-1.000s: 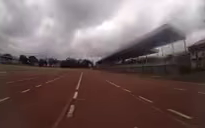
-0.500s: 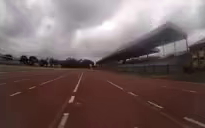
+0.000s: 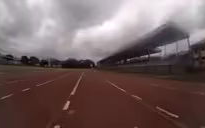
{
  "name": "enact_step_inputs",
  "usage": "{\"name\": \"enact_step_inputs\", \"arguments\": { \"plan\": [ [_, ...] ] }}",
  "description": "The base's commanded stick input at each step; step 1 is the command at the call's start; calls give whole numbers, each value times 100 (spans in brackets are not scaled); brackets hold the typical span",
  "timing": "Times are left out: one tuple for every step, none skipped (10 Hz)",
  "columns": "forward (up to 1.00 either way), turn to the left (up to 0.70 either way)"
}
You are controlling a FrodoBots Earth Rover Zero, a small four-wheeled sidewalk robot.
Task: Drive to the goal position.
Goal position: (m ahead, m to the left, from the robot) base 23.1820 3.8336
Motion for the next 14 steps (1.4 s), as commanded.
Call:
{"name": "enact_step_inputs", "arguments": {
  "plan": [
    [70, 0],
    [70, 0],
    [70, 0],
    [70, 0],
    [70, 0],
    [70, 0],
    [70, 0],
    [70, 0],
    [70, 0],
    [70, 0],
    [70, 0],
    [70, 0],
    [70, 0],
    [70, 2]
  ]
}}
